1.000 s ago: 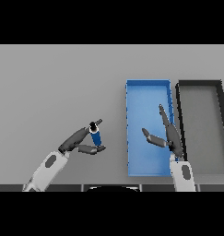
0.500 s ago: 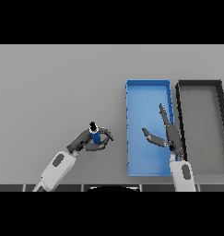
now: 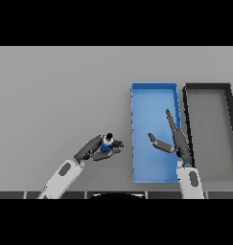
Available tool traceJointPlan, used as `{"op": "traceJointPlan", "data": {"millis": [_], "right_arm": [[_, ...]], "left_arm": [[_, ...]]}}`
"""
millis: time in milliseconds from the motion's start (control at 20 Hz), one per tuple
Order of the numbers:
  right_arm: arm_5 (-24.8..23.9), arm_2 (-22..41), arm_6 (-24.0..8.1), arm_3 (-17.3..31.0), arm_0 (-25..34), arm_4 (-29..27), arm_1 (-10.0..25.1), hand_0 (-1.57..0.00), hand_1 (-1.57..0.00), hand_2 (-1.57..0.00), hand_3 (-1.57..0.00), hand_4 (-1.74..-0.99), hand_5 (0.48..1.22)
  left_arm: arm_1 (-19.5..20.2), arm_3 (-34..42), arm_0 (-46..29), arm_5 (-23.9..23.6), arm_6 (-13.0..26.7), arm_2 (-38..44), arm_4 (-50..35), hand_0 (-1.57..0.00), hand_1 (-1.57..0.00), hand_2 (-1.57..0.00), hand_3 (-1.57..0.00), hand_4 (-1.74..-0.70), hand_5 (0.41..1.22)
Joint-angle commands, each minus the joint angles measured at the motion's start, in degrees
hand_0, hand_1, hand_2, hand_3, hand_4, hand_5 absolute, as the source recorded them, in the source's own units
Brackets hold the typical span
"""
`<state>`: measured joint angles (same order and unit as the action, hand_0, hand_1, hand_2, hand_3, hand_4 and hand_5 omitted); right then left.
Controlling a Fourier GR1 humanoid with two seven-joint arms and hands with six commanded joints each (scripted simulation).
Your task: Pick up the blue pipe and place it into the blue bin.
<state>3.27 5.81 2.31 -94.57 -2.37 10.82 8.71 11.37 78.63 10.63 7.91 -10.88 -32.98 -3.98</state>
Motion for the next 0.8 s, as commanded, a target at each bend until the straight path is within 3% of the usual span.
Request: {"op": "traceJointPlan", "data": {"millis": [0, 200, 400, 650, 750], "right_arm": [[0.09, -0.13, 0.03, 0.48, 0.71, -0.05, 0.13, 0.0, 0.0, 0.0, 0.0, -1.166, 0.556], [-0.28, 0.01, 0.16, 0.38, 0.99, 0.32, -0.08, 0.0, 0.0, 0.0, 0.0, -1.151, 0.55], [-0.26, 0.25, -0.22, -0.22, 0.23, 0.91, 0.23, 0.0, 0.0, 0.0, 0.0, -1.135, 0.559], [-0.01, -0.04, 0.79, 0.07, 0.3, 1.0, 0.98, 0.0, 0.0, 0.0, 0.0, -1.123, 0.571], [-1.06, 0.33, 0.77, -0.64, -0.76, 1.53, -0.03, 0.0, 0.0, 0.0, 0.0, -1.124, 0.578]], "left_arm": [[-0.58, 0.41, 0.16, -0.32, 0.0, 0.16, 0.01, -1.47, -1.49, -1.5, -1.49, -1.5, 1.191], [-2.02, 5.13, 0.87, 0.55, -3.16, 1.35, -2.17, -1.53, -1.54, -1.54, -1.54, -1.48, 1.209], [-3.68, 7.74, 3.12, -0.54, 1.47, 1.34, -0.87, -1.55, -1.56, -1.56, -1.56, -1.47, 1.216], [-4.02, 10.05, 4.92, 1.71, 5.51, 1.67, -1.03, -1.57, -1.57, -1.57, -1.57, -1.47, 1.219], [-4.11, 10.55, 4.44, 2.73, 5.11, 1.64, -1.11, -1.57, -1.57, -1.57, -1.57, -1.47, 1.22]]}}
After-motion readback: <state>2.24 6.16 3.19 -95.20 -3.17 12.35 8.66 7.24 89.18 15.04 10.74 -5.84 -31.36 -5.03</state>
